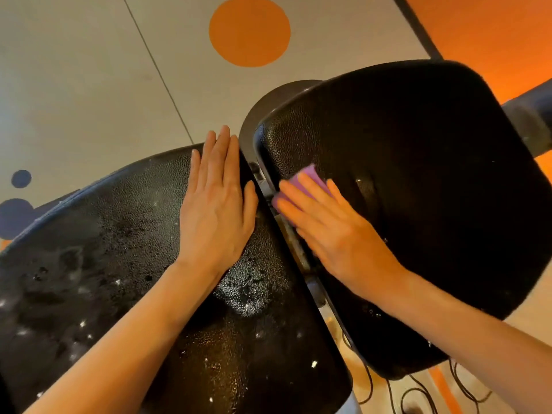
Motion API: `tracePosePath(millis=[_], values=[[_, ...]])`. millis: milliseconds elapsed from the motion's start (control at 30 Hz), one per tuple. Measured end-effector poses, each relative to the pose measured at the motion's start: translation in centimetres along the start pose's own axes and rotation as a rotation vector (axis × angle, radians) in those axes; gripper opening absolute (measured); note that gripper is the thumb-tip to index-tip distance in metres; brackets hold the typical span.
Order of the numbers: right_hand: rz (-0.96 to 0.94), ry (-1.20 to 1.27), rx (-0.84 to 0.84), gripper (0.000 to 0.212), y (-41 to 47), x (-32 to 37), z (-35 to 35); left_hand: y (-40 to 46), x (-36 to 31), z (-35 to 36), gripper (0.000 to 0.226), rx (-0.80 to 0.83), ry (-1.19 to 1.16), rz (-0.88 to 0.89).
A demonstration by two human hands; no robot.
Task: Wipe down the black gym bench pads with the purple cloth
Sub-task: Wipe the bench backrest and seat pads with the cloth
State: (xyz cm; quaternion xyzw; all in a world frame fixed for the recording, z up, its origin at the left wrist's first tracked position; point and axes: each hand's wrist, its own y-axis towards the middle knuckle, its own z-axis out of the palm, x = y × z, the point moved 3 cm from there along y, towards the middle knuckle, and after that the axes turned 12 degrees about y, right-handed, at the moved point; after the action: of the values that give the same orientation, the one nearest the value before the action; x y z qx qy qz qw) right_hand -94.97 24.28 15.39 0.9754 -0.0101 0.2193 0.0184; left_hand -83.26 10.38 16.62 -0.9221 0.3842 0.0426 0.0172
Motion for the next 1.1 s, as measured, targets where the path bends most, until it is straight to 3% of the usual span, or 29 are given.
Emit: tracePosePath(millis=[100,167,267,333,533,600,700,767,967,1100], values=[[-0.034,0.037,0.118,0.056,-7.1,1.5,-0.5,0.0,0.1,0.1,0.060,-0.003,-0.012,0.000],[-0.013,0.076,0.113,0.054,-3.9,0.7,-0.4,0.0,0.1,0.0,0.059,0.000,-0.025,0.003],[0.065,0.126,-0.039,0.049,5.4,-0.6,-0.5,-0.1,0.1,-0.1,0.059,-0.005,-0.026,0.016],[0.094,0.106,-0.079,0.050,6.5,-0.8,-0.3,-0.1,0.1,0.1,0.059,-0.001,-0.022,0.025],[-0.004,0.022,0.117,0.057,-9.7,2.3,-0.6,-0.3,-0.1,-0.6,0.059,0.030,-0.043,0.057],[-0.017,0.002,0.098,0.057,-6.6,1.0,-0.8,-1.2,-1.6,-1.1,0.060,0.032,-0.053,0.119],[0.152,0.004,-0.109,0.050,3.4,-1.4,-1.6,-3.6,-4.8,-1.2,0.059,0.063,-0.103,0.133],[0.214,0.016,-0.125,0.052,4.3,-2.3,-1.6,-5.0,-6.6,-0.6,0.060,0.068,-0.129,0.127],[0.171,-0.045,0.064,0.049,-12.0,1.1,-1.8,-6.6,-8.4,1.2,0.067,0.115,-0.250,0.086],[0.165,-0.121,-0.038,0.053,-1.6,-2.8,-2.2,-6.7,-8.6,1.8,0.066,0.118,-0.118,0.115]])
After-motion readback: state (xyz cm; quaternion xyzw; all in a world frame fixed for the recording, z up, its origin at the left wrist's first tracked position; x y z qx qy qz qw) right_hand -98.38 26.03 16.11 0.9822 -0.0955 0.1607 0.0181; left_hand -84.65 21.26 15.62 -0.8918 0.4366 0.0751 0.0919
